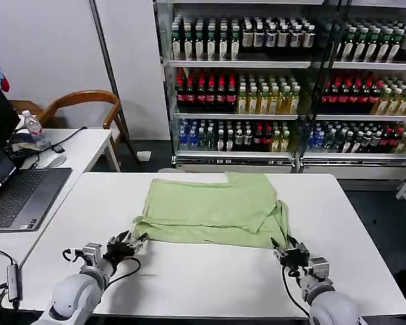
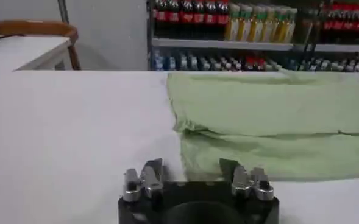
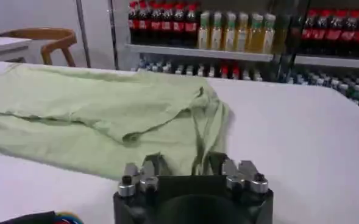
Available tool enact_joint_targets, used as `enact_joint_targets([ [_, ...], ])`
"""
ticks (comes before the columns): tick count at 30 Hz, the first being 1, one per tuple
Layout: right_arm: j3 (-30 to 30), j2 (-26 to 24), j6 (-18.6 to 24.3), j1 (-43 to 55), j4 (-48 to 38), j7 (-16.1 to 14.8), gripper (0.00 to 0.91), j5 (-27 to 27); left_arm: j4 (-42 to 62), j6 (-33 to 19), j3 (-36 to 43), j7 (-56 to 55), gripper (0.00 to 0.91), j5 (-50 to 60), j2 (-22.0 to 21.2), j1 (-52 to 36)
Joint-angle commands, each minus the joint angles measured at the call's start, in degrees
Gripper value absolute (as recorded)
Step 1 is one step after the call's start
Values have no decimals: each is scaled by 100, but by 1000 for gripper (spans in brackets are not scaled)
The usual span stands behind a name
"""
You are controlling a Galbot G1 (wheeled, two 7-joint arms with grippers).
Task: Fold and organize the clothes.
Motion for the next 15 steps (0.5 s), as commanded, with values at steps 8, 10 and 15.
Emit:
enact_joint_targets([
  [8, 53, -46, -21, -83, 75, 18, 0, 151, 48, 114, 158, 4, 40, 113, -64, -112],
  [10, 65, -53, -21, -73, 73, 19, 0, 152, 15, 121, 181, 25, 40, 116, -65, -113],
  [15, 198, -113, -19, -133, 147, 25, 0, 164, -93, 122, 163, 73, 40, 123, -18, -13],
])
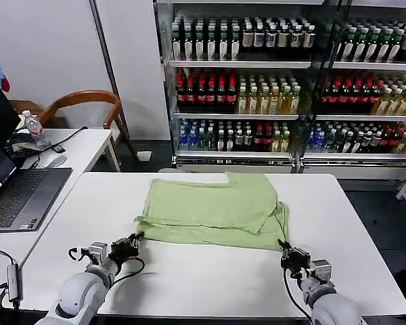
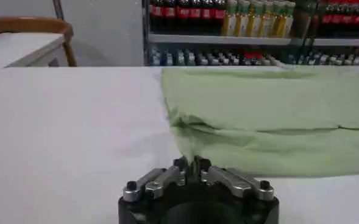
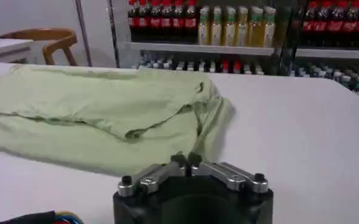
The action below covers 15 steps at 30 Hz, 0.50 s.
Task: Fold and organize the clothes.
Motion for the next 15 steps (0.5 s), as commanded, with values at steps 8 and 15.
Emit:
enact_joint_targets([
  [8, 528, -211, 90, -1098, 797, -23, 0, -8, -1261, 13, -566, 136, 40, -146, 272, 1254],
  [15, 919, -210, 237, -1852, 1127, -48, 0, -259, -1650, -24, -1097, 215, 40, -267, 408, 2030],
])
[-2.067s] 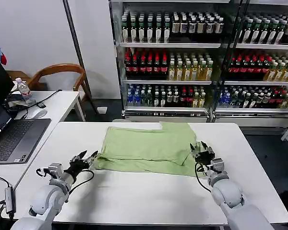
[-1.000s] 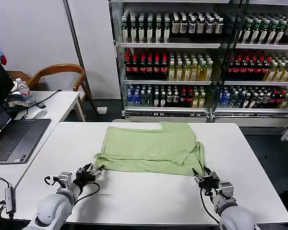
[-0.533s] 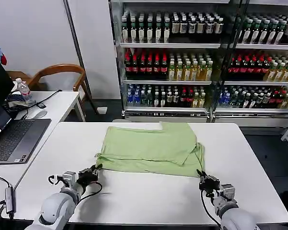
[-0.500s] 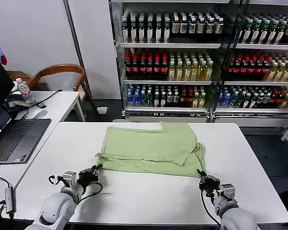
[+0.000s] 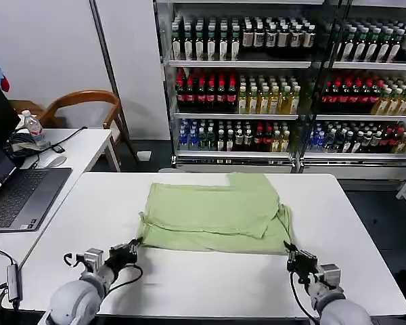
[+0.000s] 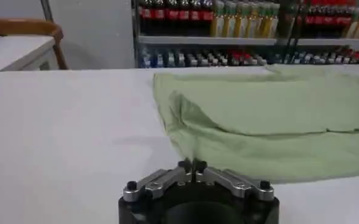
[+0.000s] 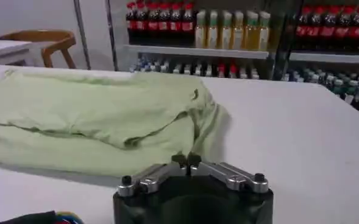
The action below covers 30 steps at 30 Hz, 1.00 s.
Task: Fold and organize the clothes.
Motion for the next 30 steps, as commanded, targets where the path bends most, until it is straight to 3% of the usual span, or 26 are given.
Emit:
enact_joint_targets([
  [1, 423, -48, 109, -1006, 498, -14, 0, -171, -917, -62, -746, 85, 40, -124, 147, 1347],
  [10, 707, 124, 228, -1660, 961, -21, 0, -423, -1015, -321, -984, 119, 40, -48, 116, 1877],
  [21, 763, 213, 292, -2188, 1217, -19, 0, -653, -1164, -194, -1073, 118, 50, 195, 147, 2209],
  [22, 748, 223, 300, -2251, 1247, -10, 0, -666, -1178, -195, -1103, 120, 71, 192, 157, 2256],
  [23, 739, 229, 314, -2309, 1274, -9, 0, -715, -1214, -193, -1134, 125, 302, 193, 166, 2288],
  [24, 715, 243, 339, -2364, 1284, -10, 50, -776, -1251, -179, -1177, 145, 907, 226, 166, 2322],
  [25, 706, 254, 348, -2377, 1286, -10, 312, -803, -1270, -150, -1225, 185, 907, 291, 160, 2329],
  [26, 698, 268, 359, -2385, 1284, -6, 907, -839, -1302, -74, -1284, 271, 907, 385, 150, 2339],
  [30, 741, 270, 395, -2424, 1333, 8, 907, -895, -1501, 193, -1319, 328, 907, 675, 138, 2404],
])
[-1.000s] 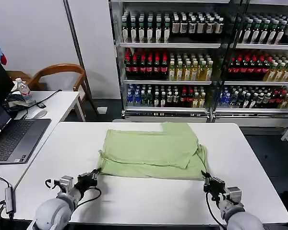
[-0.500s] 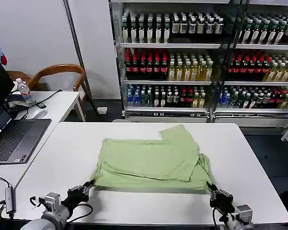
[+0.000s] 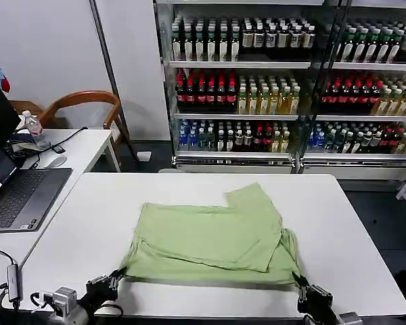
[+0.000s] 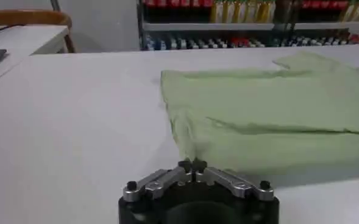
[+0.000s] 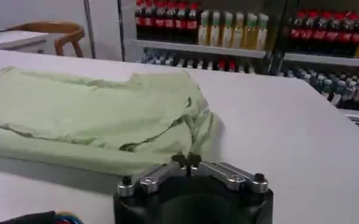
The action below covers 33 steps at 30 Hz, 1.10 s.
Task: Fold and organize the clothes.
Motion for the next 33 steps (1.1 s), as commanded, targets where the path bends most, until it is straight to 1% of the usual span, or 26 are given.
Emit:
enact_joint_targets([
  [1, 83, 20, 48, -356, 188, 5, 907, -196, -353, 330, -222, 155, 907, 514, -12, 346],
  [4, 163, 6, 33, -385, 448, -15, 907, -173, -611, 399, -238, 141, 907, 522, 33, 318],
  [7, 191, 22, -4, -301, 786, -2, 907, 50, -867, 399, -385, 102, 907, 459, 101, 115],
  [10, 349, -63, -117, 89, 911, 20, 907, 240, -743, -153, -363, 128, 907, 274, 169, -296],
  [11, 394, -117, -195, 345, 842, 36, 907, 314, -692, -226, -312, 125, 907, 259, 168, -438],
  [12, 451, -182, -299, 732, 685, 93, 907, 378, -389, -312, -113, 138, 907, 288, 152, -725],
  [14, 422, -297, -475, 1268, 386, 95, 907, 542, -60, -378, 139, 125, 907, 305, 107, -1165],
  [15, 330, -345, -702, 1778, 191, 97, 907, 659, 153, -398, 258, 122, 907, 303, 68, -1457],
  [16, 115, -362, -770, 2080, -114, 119, 907, 805, 329, -396, 353, 127, 907, 302, 5, -1711],
  [17, -88, -345, -778, 2601, -383, 163, 907, 893, 434, -396, 415, 126, 907, 299, -28, -1899],
  [19, -433, -287, -800, 3400, -839, 120, 907, 974, 634, -394, 606, 139, 907, 306, -80, -2272],
  [20, -756, -213, -805, 3766, -1191, 119, 907, 1098, 733, -384, 653, 136, 907, 302, -92, -2422],
  [21, -987, -107, -808, 4207, -1583, 108, 907, 1106, 911, -385, 826, 143, 907, 302, -99, -2615],
  [22, -1116, -33, -812, 4400, -1821, 106, 907, 1097, 934, -384, 891, 142, 907, 305, -100, -2702],
  [26, -1637, 399, -824, 5556, -2751, 188, 907, 1012, 1599, -419, 1303, 139, 907, 302, -58, -3214],
  [27, -1724, 587, -827, 5800, -2977, 245, 907, 1010, 1798, -498, 1384, 146, 907, 299, -50, -3364],
  [29, -1812, 760, -871, 5946, -3189, 283, 907, 1002, 2064, -599, 1431, 176, 907, 300, -75, -3523],
  [30, -1899, 927, -933, 6076, -3380, 280, 907, 910, 2223, -624, 1451, 208, 907, 259, -90, -3631],
  [32, -1970, 1017, -990, 6170, -3501, 268, 907, 795, 2421, -617, 1500, 214, 907, 204, -82, -3781],
  [33, -2085, 1179, -1062, 6327, -3823, 244, 907, 702, 2583, -617, 1572, 225, 907, 179, -53, -3907],
])
